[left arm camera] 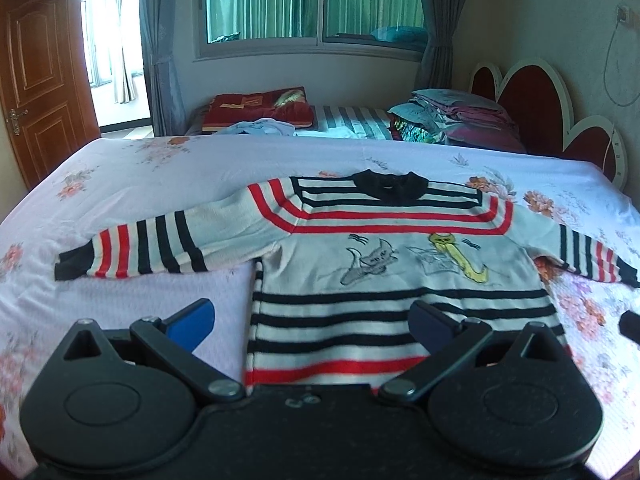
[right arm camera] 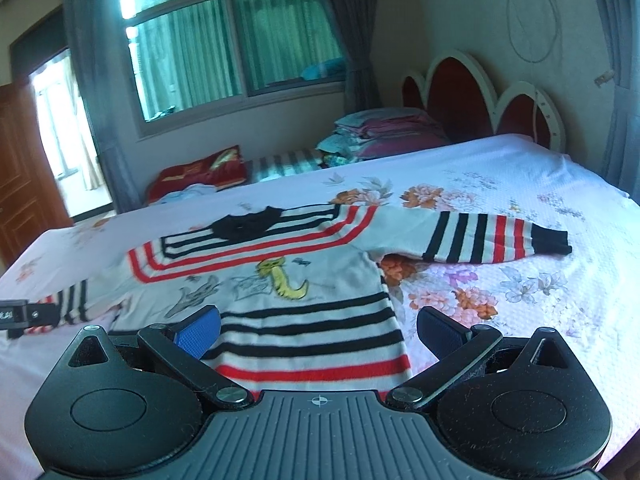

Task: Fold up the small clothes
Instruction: 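Move the right tool to the sleeve cuff and grasp the black cuff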

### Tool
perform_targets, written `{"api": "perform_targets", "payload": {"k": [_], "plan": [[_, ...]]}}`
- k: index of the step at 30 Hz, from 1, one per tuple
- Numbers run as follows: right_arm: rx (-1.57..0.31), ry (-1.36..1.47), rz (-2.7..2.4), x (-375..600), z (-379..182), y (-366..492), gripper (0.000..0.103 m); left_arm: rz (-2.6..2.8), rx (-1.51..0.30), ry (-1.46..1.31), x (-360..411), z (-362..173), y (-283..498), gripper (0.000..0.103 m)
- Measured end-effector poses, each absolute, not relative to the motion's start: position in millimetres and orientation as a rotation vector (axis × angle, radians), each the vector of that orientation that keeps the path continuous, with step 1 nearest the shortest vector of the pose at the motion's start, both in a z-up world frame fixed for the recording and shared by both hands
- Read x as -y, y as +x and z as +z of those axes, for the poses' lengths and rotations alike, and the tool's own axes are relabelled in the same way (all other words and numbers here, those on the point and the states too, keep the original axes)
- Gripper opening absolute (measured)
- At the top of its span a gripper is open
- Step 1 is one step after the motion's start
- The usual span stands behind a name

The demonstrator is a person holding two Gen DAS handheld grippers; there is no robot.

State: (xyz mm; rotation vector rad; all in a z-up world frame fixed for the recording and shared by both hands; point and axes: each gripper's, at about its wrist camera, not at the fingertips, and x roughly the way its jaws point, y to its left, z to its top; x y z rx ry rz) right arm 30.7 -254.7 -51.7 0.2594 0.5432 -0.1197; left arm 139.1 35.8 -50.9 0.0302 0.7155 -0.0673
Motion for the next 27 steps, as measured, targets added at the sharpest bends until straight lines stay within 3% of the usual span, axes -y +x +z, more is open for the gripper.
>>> {"api": "perform_targets", "payload": {"k": [15, 27], "plan": [[-0.541, 0.233, -0.230, 269, -58, 104, 0.103, -0.081, -0.767, 0.021, -46, -81, 233, 0.103], [-0.592, 0.245, -0.279, 385, -100, 155, 0.101, -0.028, -0.786, 0.033, 16, -111, 277, 0.101]]}}
